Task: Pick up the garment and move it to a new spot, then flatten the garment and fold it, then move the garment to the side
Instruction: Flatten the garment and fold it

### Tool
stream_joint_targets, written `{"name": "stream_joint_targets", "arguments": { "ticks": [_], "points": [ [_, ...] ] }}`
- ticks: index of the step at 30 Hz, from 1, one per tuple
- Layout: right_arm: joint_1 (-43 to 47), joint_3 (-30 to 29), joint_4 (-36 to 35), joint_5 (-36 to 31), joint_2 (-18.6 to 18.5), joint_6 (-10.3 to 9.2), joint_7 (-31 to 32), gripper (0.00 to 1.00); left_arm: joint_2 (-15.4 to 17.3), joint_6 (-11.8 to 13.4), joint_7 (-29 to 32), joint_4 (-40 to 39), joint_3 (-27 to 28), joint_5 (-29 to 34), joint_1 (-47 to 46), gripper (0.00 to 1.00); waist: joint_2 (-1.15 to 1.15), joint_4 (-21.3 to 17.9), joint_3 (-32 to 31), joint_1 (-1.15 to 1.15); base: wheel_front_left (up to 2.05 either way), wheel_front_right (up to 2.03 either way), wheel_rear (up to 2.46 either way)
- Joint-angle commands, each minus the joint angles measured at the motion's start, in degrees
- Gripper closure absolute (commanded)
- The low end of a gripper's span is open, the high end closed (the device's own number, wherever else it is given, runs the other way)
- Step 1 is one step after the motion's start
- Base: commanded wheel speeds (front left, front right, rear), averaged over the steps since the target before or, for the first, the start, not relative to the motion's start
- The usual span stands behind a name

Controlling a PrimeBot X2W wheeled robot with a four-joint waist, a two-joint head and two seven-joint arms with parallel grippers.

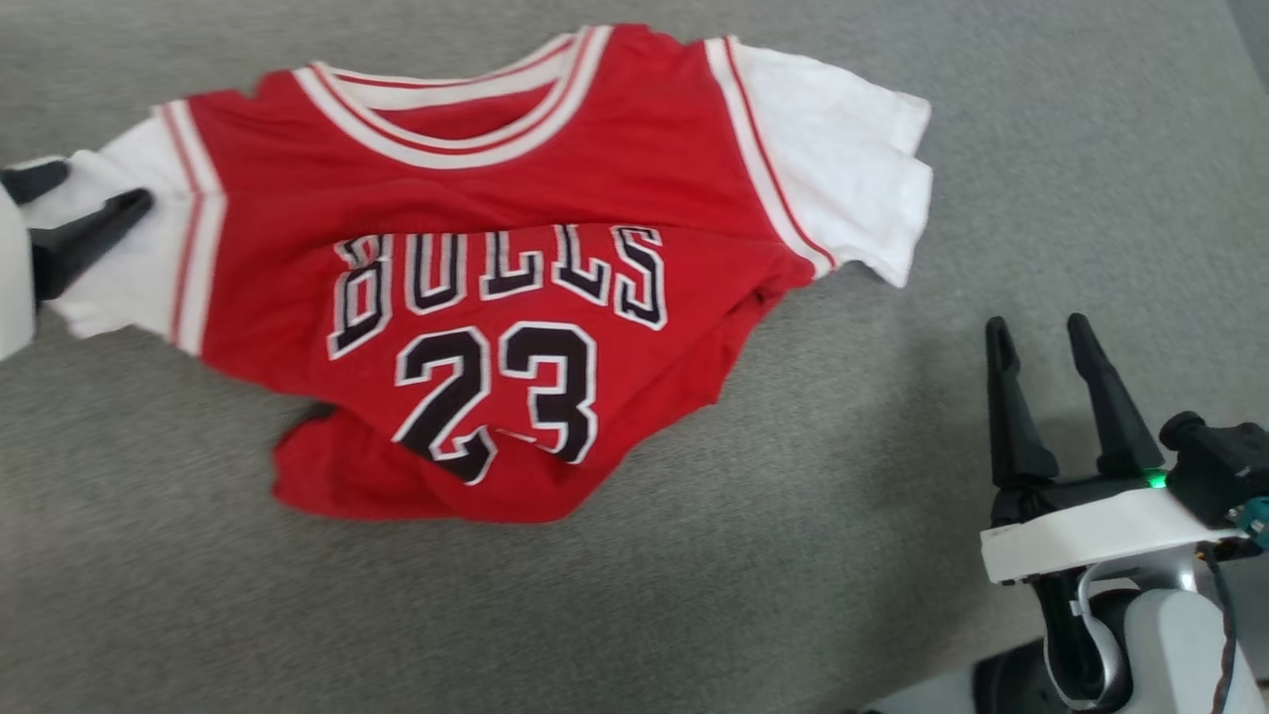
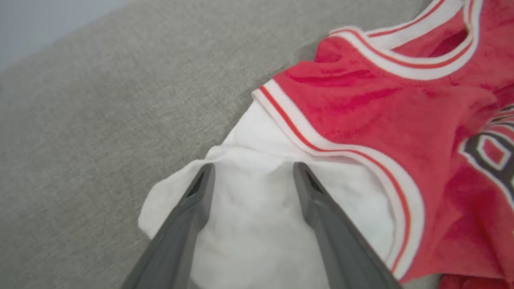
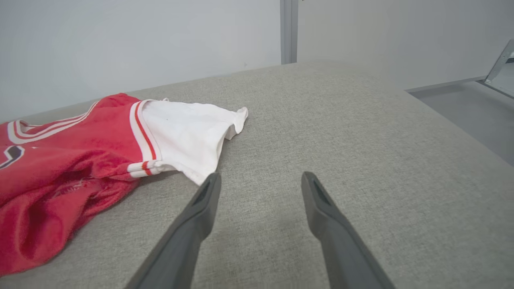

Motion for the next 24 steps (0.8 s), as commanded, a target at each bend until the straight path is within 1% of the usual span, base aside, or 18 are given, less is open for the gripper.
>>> {"name": "stream_joint_targets", "arguments": {
  "ticks": [1, 4, 7, 10, 13, 15, 16, 17, 18, 19, 24],
  "points": [
    [-0.85, 0.29, 0.19, 0.37, 0.08, 0.00, -0.47, 0.00, 0.40, 0.13, 0.42, 0.21, -0.45, -0.20, -0.99, 0.00, 0.00, -1.34, 1.28, 0.00, 0.00, 0.00, 0.00],
    [-0.92, 0.94, 0.85, 0.67, 0.07, 0.00, -1.36, 0.00, 1.05, 0.13, 3.22, 1.39, -3.18, -0.95, -2.33, 0.00, 0.00, -1.92, 1.76, 0.00, 0.00, 0.00, 0.00],
    [-1.12, 1.39, 0.96, 0.81, 0.06, 0.00, -1.84, 0.00, 1.40, 0.15, 5.37, 2.18, -5.53, 0.29, -2.91, 0.00, 0.00, -2.21, 2.20, 0.00, 0.00, 0.00, 0.00],
    [-1.28, 1.87, 0.61, 0.88, 0.07, 0.00, -1.97, 0.00, 1.56, 0.16, 7.01, 2.74, -6.85, -0.34, -3.00, 0.00, 0.00, -2.32, 2.48, 0.00, 0.00, 0.00, 0.00],
    [-1.57, 2.47, 0.20, 0.72, 0.07, 0.00, -1.85, 0.00, 1.78, 0.20, 7.63, 3.10, -7.69, 0.81, -2.93, 0.00, 0.00, -2.41, 2.75, 0.00, 0.00, 0.00, 0.00],
    [-1.86, 2.80, -0.19, 0.57, 0.07, 0.00, -1.56, 0.00, 1.82, 0.22, 6.72, 3.59, -8.09, 2.99, -3.18, 0.16, 0.00, -2.41, 2.92, 0.00, 0.00, 0.00, 0.00],
    [-1.98, 2.95, -0.41, 0.43, 0.07, 0.00, -1.43, 0.00, 1.72, 0.28, 6.09, 3.60, -8.17, 3.96, -3.17, 0.38, 0.00, -2.40, 2.98, 0.00, 0.00, 0.00, 0.00],
    [-2.06, 3.08, -0.65, 0.32, 0.06, 0.00, -1.25, 0.00, 1.54, 0.28, 5.85, 3.79, -8.27, 3.86, -2.70, 0.73, 0.00, -2.38, 3.04, 0.00, 0.00, 0.00, 0.00],
    [-2.08, 3.16, -0.92, 0.18, 0.07, 0.00, -1.23, 0.00, 1.18, 0.28, 5.59, 3.82, -8.39, 3.45, -2.17, 0.92, 0.00, -2.34, 3.06, 0.00, 0.00, 0.00, 0.00],
    [-2.11, 3.21, -1.20, 0.05, 0.07, 0.00, -1.06, 0.00, 0.83, 0.27, 5.50, 3.78, -8.48, 2.96, -1.89, 1.00, 0.00, -2.28, 3.09, 0.00, 0.00, 0.00, 0.00],
    [-3.55, 3.62, -3.06, -2.26, 0.07, 0.00, 1.49, 0.00, 0.04, 0.14, 4.84, 3.27, -8.63, 2.88, -1.77, 1.00, 0.00, -1.82, 2.91, 0.00, 0.00, 0.00, 0.00]
  ]
}}
